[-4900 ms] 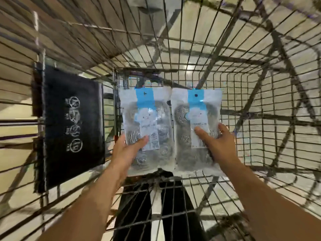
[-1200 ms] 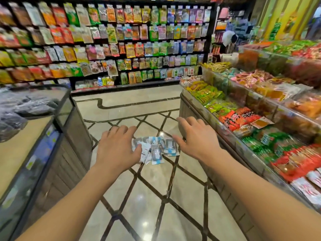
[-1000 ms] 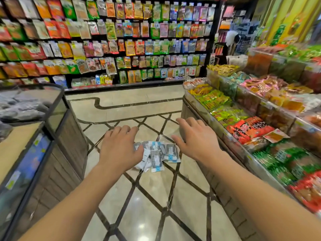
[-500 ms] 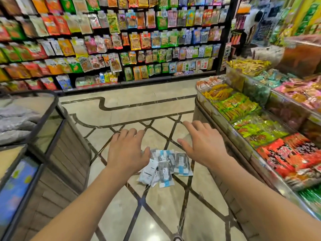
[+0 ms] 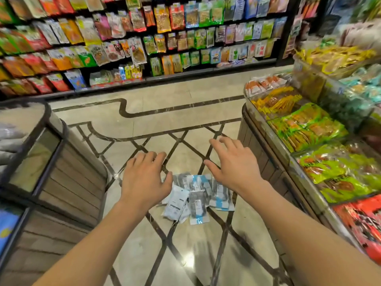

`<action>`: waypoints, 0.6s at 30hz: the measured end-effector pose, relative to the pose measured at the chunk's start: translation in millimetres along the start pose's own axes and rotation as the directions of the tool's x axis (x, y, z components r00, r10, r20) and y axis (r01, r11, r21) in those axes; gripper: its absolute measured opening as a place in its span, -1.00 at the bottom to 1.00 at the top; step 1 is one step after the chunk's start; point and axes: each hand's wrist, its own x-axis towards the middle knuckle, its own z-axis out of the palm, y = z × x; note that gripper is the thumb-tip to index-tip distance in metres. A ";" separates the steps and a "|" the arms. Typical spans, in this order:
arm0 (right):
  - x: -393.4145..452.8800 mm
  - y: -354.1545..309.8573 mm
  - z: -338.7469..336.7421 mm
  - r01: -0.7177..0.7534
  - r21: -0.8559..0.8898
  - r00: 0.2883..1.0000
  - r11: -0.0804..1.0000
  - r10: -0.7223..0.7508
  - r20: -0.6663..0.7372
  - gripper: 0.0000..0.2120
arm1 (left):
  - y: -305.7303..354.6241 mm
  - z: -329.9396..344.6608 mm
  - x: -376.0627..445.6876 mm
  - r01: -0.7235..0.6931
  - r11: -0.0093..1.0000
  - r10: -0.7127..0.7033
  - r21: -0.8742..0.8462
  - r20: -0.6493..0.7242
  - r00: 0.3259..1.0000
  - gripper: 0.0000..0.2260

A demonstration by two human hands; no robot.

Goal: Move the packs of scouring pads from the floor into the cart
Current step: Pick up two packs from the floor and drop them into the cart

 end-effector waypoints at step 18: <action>203.9 7.9 161.2 -0.102 -0.024 0.960 0.994 0.105 0.260 -0.39 | -80.0 155.4 229.7 -0.066 0.989 0.090 -0.134 0.186 0.978 -0.46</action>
